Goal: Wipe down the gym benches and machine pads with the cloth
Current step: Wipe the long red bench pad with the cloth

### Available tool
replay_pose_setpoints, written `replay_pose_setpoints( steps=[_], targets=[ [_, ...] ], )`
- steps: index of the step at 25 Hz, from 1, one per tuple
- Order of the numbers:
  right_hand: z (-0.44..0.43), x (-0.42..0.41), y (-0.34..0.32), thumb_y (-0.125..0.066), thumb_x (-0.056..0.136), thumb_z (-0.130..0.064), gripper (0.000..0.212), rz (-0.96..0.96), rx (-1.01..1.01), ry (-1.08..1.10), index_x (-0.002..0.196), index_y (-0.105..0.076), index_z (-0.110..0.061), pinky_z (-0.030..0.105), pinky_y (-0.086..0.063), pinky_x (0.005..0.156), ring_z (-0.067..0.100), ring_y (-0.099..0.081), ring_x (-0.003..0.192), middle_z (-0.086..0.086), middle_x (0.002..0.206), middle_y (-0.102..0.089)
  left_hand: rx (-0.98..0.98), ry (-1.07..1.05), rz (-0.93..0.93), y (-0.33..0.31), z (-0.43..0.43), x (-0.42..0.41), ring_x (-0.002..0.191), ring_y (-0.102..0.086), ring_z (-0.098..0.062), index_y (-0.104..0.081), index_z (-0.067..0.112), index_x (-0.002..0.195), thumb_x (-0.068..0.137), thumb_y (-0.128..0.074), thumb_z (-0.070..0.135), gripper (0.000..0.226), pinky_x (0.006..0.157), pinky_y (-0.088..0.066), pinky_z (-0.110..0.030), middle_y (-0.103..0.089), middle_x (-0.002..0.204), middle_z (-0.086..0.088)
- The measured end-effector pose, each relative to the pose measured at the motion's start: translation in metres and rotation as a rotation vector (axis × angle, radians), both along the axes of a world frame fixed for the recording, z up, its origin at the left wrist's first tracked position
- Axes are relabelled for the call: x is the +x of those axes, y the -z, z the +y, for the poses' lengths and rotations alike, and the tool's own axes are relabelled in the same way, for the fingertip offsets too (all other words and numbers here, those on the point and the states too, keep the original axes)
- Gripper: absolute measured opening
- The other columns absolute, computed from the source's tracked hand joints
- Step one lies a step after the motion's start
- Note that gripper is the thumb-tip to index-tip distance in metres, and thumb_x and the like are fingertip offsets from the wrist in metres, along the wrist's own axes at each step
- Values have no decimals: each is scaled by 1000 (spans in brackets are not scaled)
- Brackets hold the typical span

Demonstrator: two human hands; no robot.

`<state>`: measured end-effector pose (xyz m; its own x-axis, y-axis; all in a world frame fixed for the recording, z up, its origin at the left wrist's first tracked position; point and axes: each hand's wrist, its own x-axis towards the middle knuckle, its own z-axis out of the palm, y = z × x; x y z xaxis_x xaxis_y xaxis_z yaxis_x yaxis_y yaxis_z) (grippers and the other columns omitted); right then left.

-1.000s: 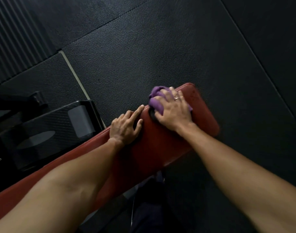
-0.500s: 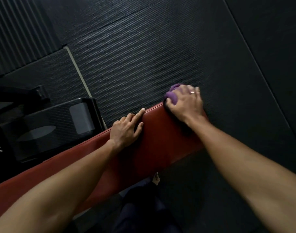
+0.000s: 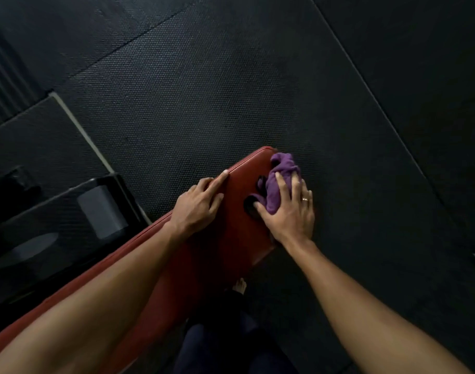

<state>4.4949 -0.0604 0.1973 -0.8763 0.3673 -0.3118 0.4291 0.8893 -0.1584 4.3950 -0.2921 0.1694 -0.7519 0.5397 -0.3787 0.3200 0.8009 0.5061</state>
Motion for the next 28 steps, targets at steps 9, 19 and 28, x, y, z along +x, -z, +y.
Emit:
replay_pose_setpoints(
  steps=[9,19,28],
  targets=[
    [28,-67,5,-59,82,-71,76,-12,-83,125,144,-44,-30,45,-51,87,34,-58,115,3,137,-52,38,29,19,7,72,-31,120,-58,-26,-10,40,159,104,-33,45,60,93,-50,-44,-47,143,3],
    [15,-33,13,-51,83,-64,69,40,3,384,136,-56,-19,51,-46,98,43,-54,116,14,138,-53,-22,62,29,0,73,-31,117,-58,-24,-8,40,159,105,-32,45,60,79,-53,-45,-47,142,2],
    [11,24,18,-63,89,-63,75,178,-219,1265,146,-48,-16,38,-47,96,33,-58,125,11,141,-55,-30,74,27,-1,75,-33,115,-58,-22,-8,38,160,106,-33,42,60,79,-50,-43,-47,143,2]
  ],
)
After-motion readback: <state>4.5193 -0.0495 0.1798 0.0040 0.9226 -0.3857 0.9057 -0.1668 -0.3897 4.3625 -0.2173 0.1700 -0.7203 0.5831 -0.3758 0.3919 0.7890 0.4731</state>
